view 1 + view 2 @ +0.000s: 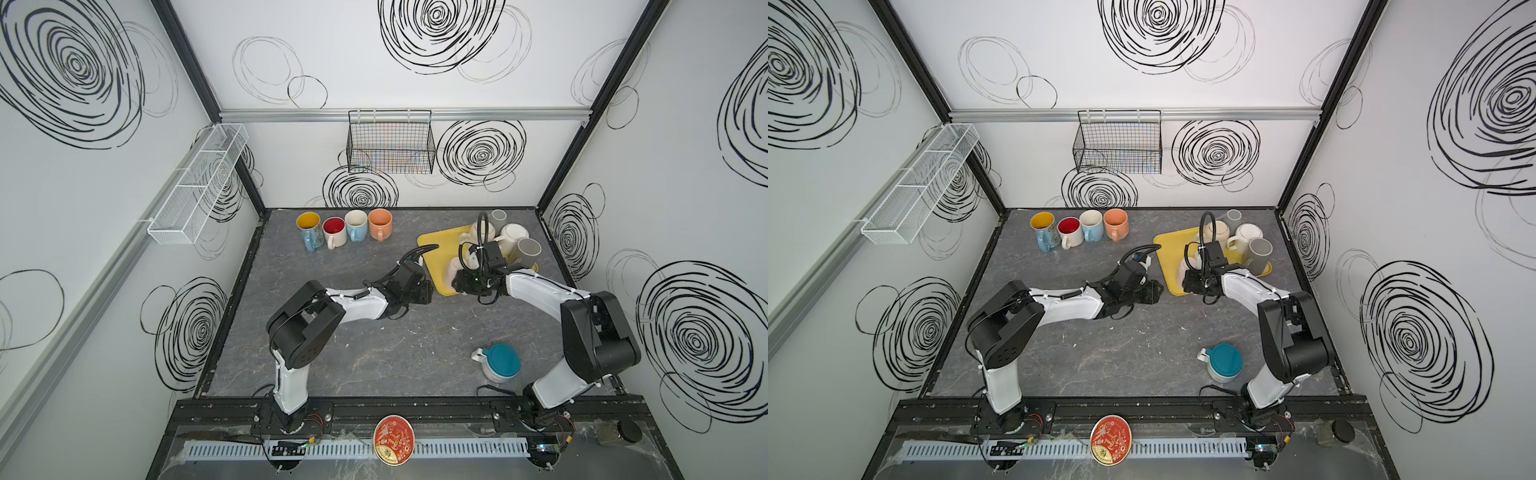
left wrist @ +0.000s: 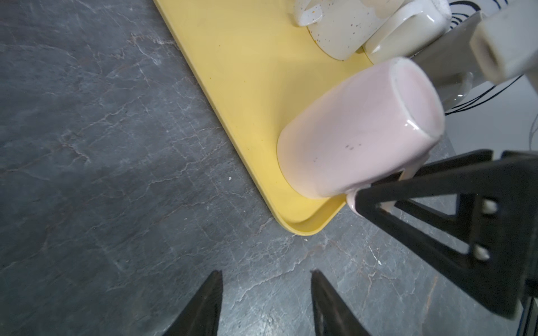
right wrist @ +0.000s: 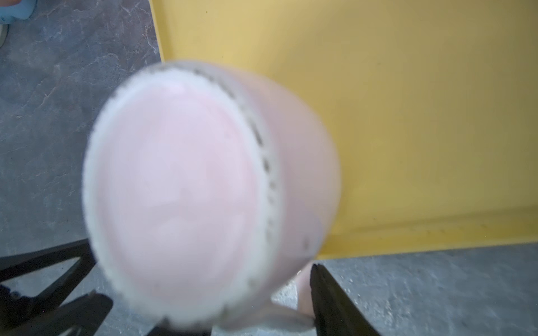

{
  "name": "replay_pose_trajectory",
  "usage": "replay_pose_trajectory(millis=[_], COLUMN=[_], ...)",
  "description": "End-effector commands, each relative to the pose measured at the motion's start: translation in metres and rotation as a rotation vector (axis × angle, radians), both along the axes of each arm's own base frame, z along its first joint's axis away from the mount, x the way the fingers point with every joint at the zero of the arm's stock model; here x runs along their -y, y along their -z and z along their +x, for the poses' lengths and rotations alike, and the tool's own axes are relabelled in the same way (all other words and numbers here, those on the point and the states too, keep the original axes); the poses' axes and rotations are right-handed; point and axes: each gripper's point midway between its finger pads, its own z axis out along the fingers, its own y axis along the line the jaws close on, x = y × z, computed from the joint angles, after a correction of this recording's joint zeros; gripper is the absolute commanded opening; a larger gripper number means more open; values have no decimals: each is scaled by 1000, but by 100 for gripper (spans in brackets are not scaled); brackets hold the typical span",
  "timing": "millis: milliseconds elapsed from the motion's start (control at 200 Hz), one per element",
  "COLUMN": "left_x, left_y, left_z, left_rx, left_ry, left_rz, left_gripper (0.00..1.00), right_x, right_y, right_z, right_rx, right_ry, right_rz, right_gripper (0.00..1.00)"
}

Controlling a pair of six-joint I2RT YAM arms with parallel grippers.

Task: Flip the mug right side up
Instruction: 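Lift the pale pink mug off the tray with the right gripper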

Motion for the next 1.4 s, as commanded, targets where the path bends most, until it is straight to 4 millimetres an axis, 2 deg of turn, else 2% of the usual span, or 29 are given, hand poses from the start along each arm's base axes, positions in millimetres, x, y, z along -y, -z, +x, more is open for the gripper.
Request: replay_pose_trajectory(millis=[0, 280, 420, 821, 1021, 1211, 1396], left_x=[-4, -11, -11, -17, -25, -42, -62], left_y=[-6, -2, -2, 0, -5, -8, -18], left_z=[7, 11, 12, 13, 14, 17, 20], left_rx=[21, 14, 11, 9, 23, 41, 72], left_ry=[-19, -31, -32, -41, -59, -84, -124], left_rz=[-26, -18, -22, -16, -14, 25, 34], left_gripper=[52, 52, 52, 52, 52, 52, 54], right_x=[-5, -2, 1, -5, -15, -35, -56], right_y=[-7, -3, -4, -10, -25, -54, -82], right_z=[17, 31, 32, 33, 36, 42, 50], right_rx=[37, 24, 20, 57, 109, 212, 298], right_ry=[9, 37, 42, 9, 5, -4, -11], right_rz=[-70, -291, -369, -461, -403, -232, -51], right_gripper=[55, 52, 46, 7, 0, 0, 0])
